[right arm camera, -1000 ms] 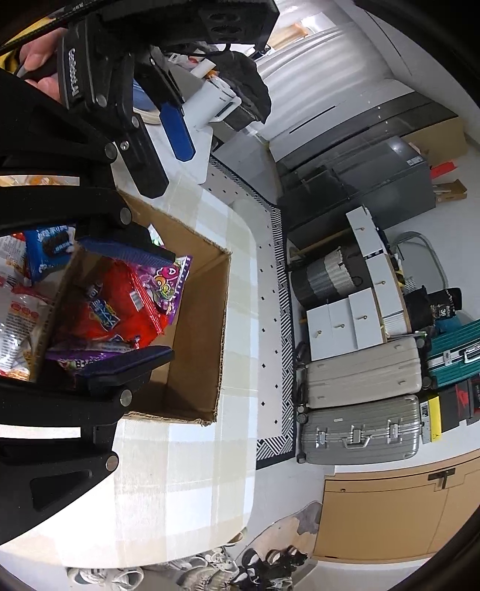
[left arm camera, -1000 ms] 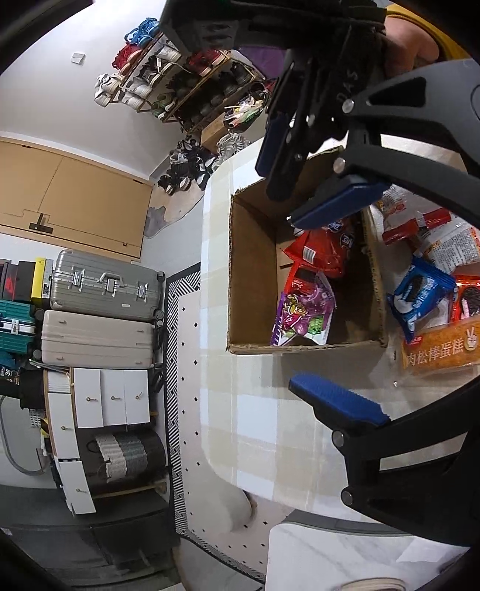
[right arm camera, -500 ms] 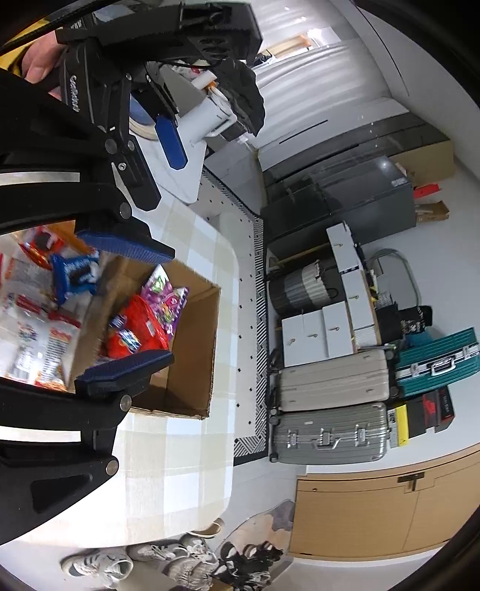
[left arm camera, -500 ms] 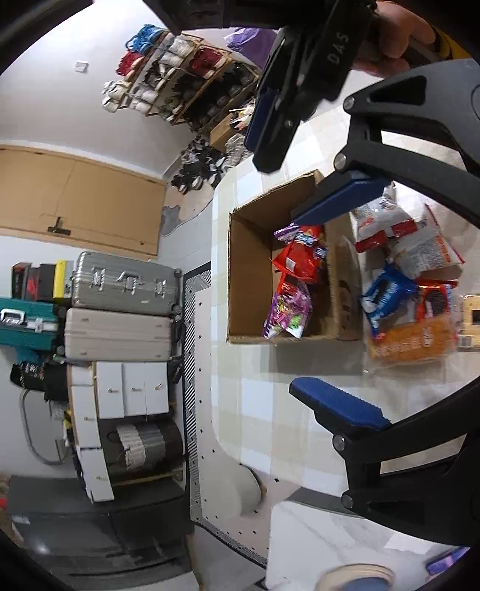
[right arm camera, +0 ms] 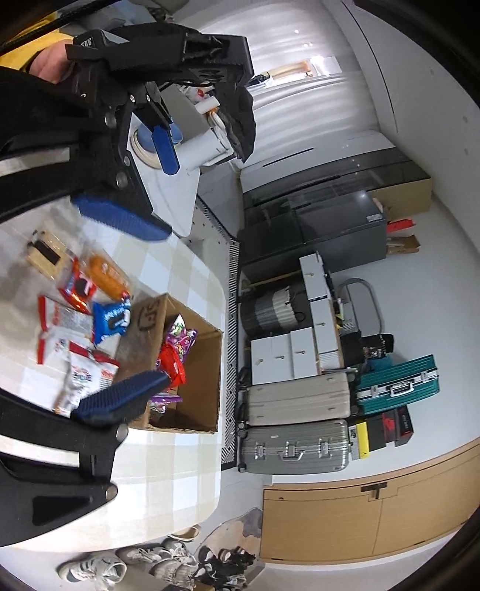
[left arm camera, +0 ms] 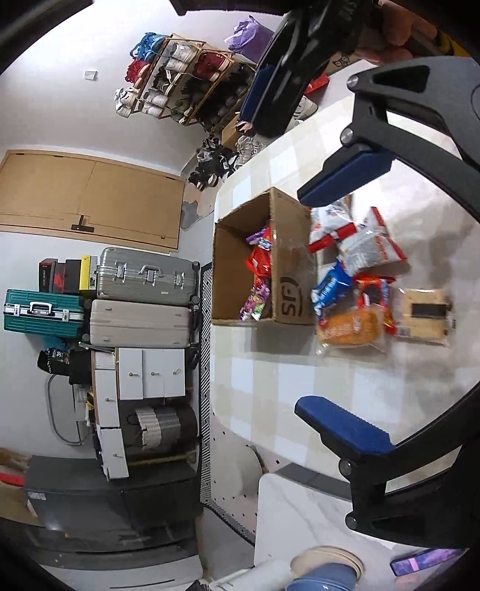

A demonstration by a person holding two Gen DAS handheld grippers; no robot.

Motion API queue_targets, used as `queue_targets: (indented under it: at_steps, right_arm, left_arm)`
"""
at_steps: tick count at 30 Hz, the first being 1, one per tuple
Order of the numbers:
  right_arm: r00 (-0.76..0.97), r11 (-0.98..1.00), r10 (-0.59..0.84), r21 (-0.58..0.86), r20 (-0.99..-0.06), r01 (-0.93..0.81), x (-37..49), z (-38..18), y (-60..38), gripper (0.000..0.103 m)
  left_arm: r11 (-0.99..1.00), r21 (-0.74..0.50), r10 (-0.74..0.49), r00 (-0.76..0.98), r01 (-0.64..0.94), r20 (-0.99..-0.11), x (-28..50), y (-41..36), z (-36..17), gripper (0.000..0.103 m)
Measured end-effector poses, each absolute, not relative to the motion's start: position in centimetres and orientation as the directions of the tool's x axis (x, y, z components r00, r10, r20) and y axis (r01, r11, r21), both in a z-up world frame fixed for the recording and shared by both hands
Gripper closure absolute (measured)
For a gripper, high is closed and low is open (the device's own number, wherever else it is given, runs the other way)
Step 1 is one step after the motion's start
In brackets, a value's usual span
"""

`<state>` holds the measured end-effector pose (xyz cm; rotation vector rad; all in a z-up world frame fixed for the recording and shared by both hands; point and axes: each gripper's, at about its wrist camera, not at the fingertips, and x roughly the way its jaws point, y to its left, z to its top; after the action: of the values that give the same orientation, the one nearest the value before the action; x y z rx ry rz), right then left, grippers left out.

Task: Organize snacks
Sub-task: 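Withdraw both tools from the box back over the remaining snacks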

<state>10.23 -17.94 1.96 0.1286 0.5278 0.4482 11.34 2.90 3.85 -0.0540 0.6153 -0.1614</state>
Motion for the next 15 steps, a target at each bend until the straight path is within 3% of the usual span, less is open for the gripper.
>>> queue_targets:
  at_steps: [5, 9, 15]
  right_arm:
    - [0.790, 0.895, 0.447, 0.201, -0.420, -0.399, 6.0, 1.4, -17.3, 0.017]
    - [0.805, 0.897, 0.443, 0.201, -0.395, -0.395, 4.3, 0.6, -17.3, 0.007]
    - [0.793, 0.885, 0.464, 0.250, -0.395, -0.393, 3.1, -1.8, -17.3, 0.005]
  left_arm:
    - [0.989, -0.113, -0.141, 0.817, 0.094, -0.559, 7.9, 5.0, 3.3, 0.001]
    - [0.989, -0.131, -0.134, 0.804, 0.071, -0.580, 6.2, 6.6, 1.9, 0.001]
    - [0.992, -0.110, -0.122, 0.771, 0.068, -0.625, 4.3, 7.1, -2.0, 0.001]
